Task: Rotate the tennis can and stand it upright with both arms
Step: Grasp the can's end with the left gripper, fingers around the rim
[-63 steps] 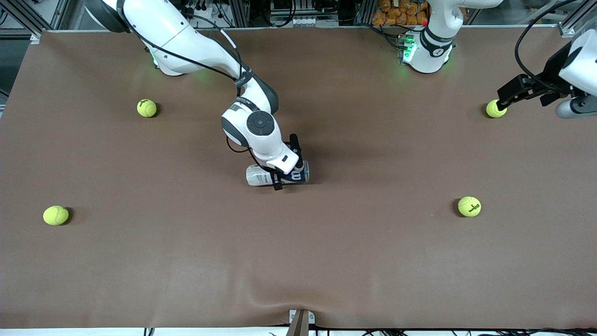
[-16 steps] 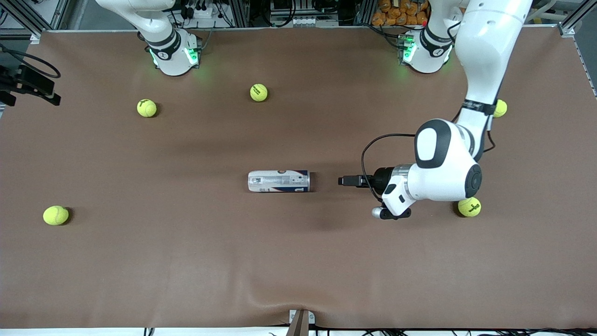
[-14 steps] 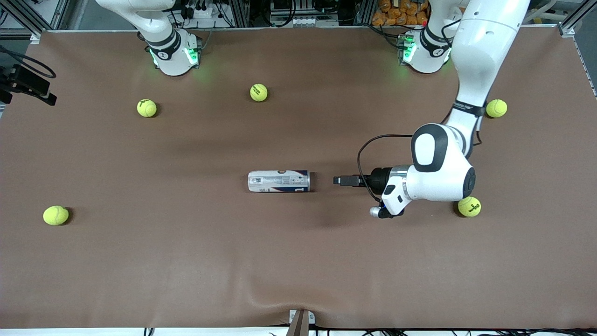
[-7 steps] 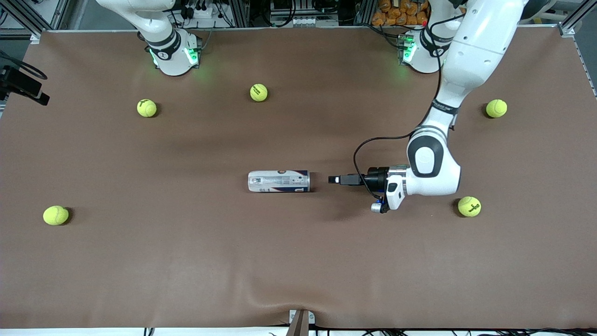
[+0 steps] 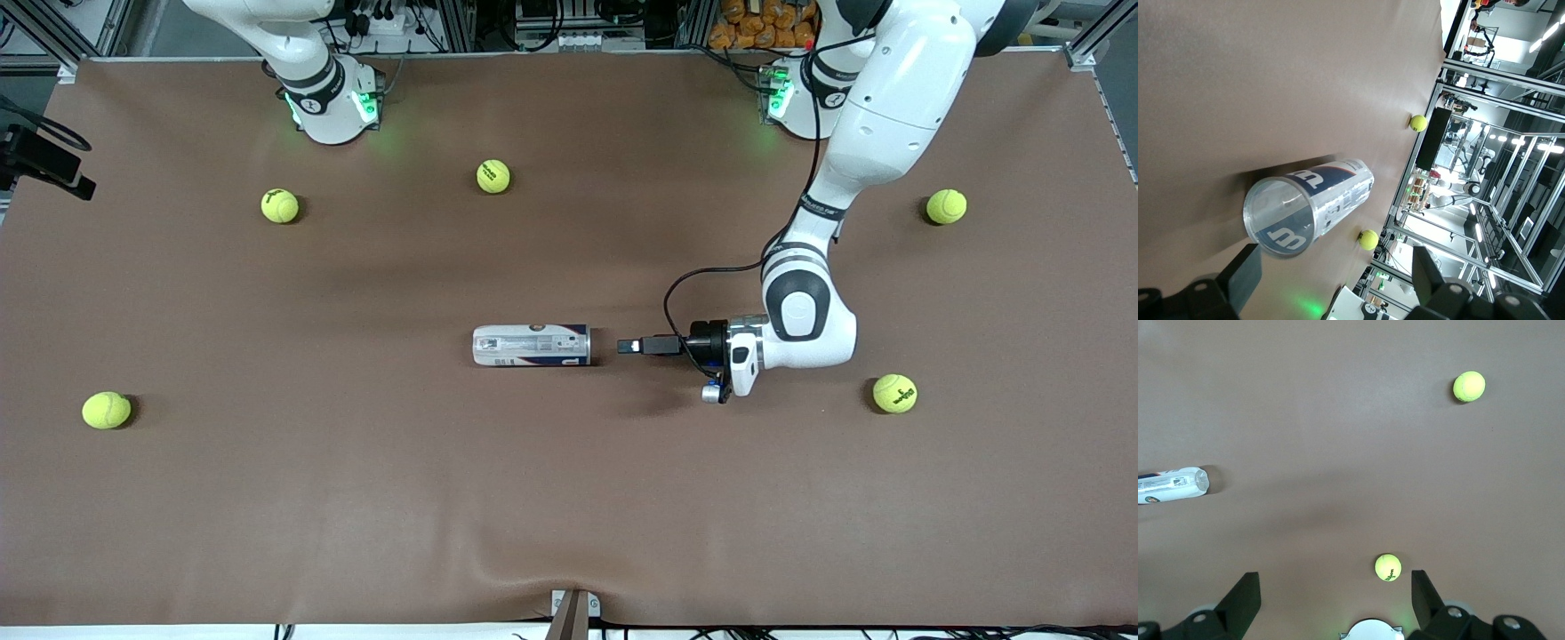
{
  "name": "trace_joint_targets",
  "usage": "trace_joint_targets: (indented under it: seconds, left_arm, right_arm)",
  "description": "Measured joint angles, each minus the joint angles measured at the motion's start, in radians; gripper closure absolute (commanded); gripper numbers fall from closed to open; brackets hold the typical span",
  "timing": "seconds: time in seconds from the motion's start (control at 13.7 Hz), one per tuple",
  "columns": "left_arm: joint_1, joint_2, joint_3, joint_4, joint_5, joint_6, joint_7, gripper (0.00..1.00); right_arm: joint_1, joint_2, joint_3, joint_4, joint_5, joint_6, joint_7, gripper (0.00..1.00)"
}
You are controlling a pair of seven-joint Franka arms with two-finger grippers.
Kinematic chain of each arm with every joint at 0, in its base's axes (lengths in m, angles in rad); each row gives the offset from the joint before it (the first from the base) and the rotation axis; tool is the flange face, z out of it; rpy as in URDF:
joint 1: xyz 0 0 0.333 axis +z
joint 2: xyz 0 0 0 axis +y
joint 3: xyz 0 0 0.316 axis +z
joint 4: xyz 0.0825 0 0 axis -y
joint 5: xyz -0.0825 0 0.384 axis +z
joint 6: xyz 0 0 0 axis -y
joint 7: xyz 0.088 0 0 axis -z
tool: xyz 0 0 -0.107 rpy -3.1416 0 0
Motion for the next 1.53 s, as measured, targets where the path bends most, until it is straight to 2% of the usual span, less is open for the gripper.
trace_joint_targets:
  seconds: [0.15,0.37,1.24,1.39,1.53]
  left_arm:
    - [-0.005,0.021,-0.008,-0.001,-0.04,0.0,0.048,0.17]
    - [-0.014,0.052,-0.014,-0.002,-0.096,0.0,0.117,0.21]
    - [-0.073,0.125,-0.022,0.046,-0.233,0.001,0.159,0.47]
    - [-0.09,0.135,-0.022,0.053,-0.261,0.001,0.159,0.61]
    - [-0.1,0.143,-0.023,0.062,-0.269,0.001,0.159,0.81]
  right_arm:
    - [0.0,0.0,0.0,0.0,0.0,0.0,0.0,0.0]
    - [0.0,0.0,0.0,0.0,0.0,0.0,0.0,0.0]
    - [0.0,0.002,0.002,0.0,0.0,0.0,0.0,0.0]
    - [0.0,0.002,0.002,0.0,0.0,0.0,0.0,0.0]
    - [0.0,0.002,0.002,0.0,0.0,0.0,0.0,0.0]
